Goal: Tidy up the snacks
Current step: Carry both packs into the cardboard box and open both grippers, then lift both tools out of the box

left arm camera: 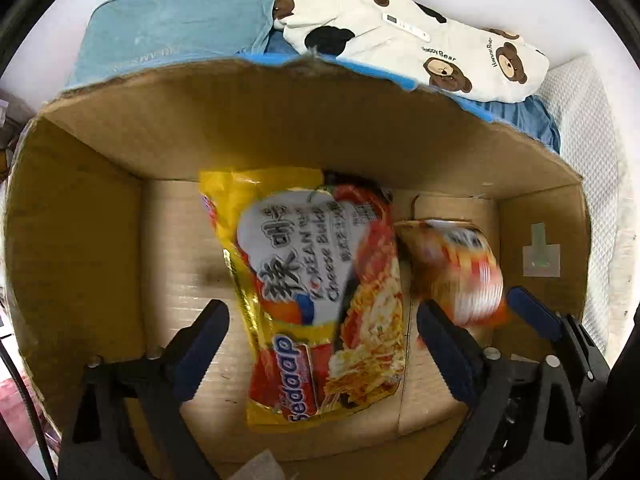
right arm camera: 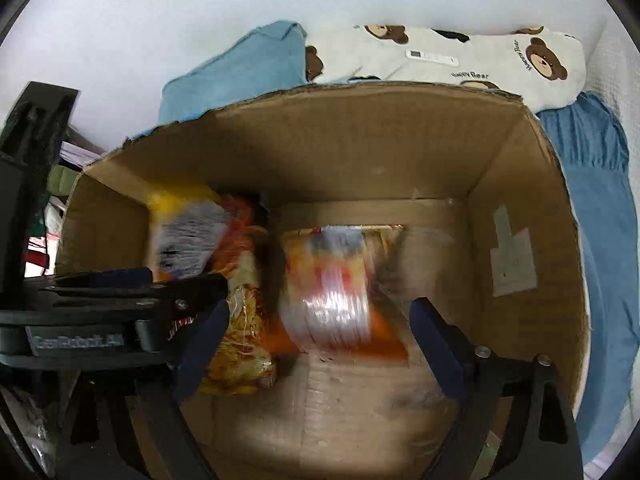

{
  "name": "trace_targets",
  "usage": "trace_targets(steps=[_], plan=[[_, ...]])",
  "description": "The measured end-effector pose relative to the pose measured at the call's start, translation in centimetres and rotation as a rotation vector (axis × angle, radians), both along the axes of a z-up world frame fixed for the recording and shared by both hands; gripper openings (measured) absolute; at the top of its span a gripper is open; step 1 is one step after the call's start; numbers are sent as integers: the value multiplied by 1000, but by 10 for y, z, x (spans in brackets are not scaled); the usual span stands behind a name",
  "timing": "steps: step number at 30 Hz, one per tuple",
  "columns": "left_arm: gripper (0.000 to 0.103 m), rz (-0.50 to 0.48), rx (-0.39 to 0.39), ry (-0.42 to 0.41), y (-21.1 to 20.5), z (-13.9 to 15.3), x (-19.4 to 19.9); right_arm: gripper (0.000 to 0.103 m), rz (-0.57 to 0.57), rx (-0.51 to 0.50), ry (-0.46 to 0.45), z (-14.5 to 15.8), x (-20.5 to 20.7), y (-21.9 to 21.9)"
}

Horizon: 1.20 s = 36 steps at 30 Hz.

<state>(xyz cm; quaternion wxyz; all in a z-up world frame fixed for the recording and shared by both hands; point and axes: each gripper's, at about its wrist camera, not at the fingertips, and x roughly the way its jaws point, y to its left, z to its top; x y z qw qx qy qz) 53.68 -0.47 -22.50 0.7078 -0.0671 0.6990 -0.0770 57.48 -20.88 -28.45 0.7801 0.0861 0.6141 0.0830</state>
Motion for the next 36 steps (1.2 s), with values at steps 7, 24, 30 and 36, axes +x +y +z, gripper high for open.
trace_targets(steps=[7, 24, 30, 36], plan=[[97, 7, 33, -35, 3, 13, -11, 98, 14, -76, 41, 4, -1, -2], [97, 60, 65, -229, 16, 86, -98, 98, -10, -94, -27, 77, -90, -6], [97, 65, 83, -317, 18, 114, -129, 98, -19, -89, -105, 115, -125, -5], [97, 81, 64, -385, 22, 142, -160, 98, -30, -88, -188, 149, -158, -4]])
